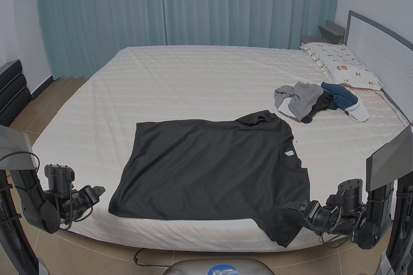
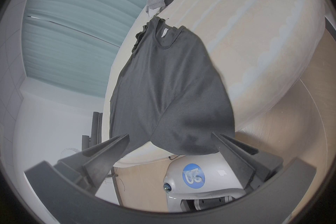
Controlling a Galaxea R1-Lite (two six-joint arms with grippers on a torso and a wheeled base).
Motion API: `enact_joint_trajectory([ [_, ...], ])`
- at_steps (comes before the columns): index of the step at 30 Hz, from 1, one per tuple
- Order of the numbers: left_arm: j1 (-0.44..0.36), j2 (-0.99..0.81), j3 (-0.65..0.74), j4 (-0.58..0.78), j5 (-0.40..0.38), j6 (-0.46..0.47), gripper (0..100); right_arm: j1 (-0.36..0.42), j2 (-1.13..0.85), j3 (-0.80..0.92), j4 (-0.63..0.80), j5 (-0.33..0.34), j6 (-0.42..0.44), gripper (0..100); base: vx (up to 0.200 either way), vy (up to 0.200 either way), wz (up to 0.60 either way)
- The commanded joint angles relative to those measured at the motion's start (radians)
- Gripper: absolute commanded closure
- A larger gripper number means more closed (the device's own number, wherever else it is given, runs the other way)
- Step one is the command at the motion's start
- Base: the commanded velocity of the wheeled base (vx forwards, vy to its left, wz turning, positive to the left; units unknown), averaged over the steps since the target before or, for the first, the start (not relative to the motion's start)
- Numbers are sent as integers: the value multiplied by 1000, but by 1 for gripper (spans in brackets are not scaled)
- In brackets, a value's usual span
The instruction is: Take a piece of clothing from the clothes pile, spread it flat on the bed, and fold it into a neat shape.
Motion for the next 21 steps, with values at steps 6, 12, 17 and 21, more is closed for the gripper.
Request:
enact_joint_trajectory([
  [6, -62, -2, -6, -1, 0, -121, 0, -10, -114, -14, -9, -11, -10, 0, 67, 0, 0],
  [12, -85, -5, -4, 1, 0, -132, 0, -10, -97, -82, -1, -19, -13, 0, 200, 0, 0],
  [17, -99, -2, -10, 1, 0, -161, 0, -10, -60, -188, 60, -22, -44, 0, 200, 0, 0],
  [21, -110, 6, -12, -1, -1, -172, 0, -10, -83, -344, 226, -60, -87, 0, 50, 0, 0],
])
